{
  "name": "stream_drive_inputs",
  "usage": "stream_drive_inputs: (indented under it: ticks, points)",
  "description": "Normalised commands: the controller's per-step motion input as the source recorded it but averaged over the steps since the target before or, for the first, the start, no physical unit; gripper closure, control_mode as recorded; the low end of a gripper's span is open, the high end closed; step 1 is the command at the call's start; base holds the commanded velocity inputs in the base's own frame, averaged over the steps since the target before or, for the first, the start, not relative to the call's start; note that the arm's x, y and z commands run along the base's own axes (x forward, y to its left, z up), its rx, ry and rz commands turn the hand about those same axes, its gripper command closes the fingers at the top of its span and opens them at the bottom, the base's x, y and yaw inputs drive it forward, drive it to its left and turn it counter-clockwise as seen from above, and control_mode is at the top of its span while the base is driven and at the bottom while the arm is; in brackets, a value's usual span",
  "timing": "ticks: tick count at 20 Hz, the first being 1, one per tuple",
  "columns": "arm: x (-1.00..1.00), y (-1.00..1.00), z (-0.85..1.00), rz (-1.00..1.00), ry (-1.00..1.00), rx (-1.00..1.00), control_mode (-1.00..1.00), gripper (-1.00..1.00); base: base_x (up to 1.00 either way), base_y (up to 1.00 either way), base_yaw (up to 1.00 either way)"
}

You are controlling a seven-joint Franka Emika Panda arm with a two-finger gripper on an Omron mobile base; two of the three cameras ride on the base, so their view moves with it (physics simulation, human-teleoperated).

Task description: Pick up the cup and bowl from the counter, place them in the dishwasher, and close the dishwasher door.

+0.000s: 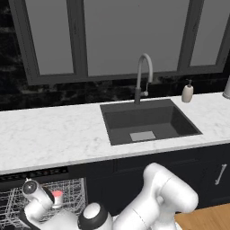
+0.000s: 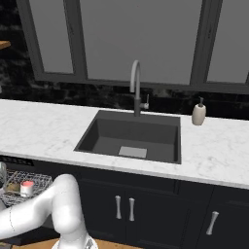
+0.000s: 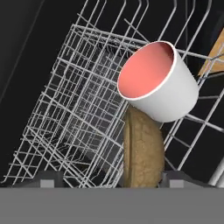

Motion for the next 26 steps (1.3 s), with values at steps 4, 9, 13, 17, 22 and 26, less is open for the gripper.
stream_drive_inputs:
  ticks: [4, 9, 13, 17, 22, 26]
  points:
    - [-0.34, 0.23, 0.16, -0.01, -0.1, 0.0, -1.0, -1.0, 0.0, 0.0, 0.0]
    - [-0.98, 0.06, 0.35, -0.02, 0.04, 0.05, -1.0, -1.0, 0.0, 0.0, 0.0]
    - [-1.0, -0.16, 0.0, 0.14, 0.03, 0.07, -1.0, -1.0, 0.0, 0.0, 0.0]
    - [-1.0, -0.52, 0.13, 0.4, 0.0, 0.02, -1.0, -1.0, 0.0, 0.0, 0.0]
    - [-1.0, -0.31, 0.38, 0.53, 0.06, 0.0, -1.0, -1.0, 0.0, 0.0, 0.0]
    - [-1.0, -0.21, 0.27, 0.55, 0.1, 0.0, -1.0, -1.0, 0.0, 0.0, 0.0]
